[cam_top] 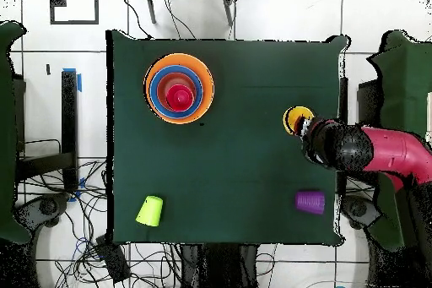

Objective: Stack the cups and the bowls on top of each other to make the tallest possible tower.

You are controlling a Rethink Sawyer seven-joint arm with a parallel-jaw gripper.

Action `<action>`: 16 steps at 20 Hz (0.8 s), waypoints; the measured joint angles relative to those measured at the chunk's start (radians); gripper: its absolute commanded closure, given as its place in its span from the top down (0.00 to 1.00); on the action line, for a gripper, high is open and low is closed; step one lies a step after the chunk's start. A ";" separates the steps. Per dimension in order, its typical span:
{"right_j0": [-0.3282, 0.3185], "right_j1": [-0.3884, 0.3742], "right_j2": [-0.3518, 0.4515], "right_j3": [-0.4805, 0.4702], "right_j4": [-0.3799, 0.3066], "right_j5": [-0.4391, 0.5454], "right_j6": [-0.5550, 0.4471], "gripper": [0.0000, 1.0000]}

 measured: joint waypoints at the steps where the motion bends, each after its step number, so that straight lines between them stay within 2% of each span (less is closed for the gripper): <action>1: -0.003 -0.001 0.001 0.000 0.005 0.000 0.000 0.00; 7: -0.021 -0.011 0.002 0.000 0.038 0.003 0.000 0.00; 16: -0.008 -0.029 0.024 -0.019 0.081 0.040 0.000 0.00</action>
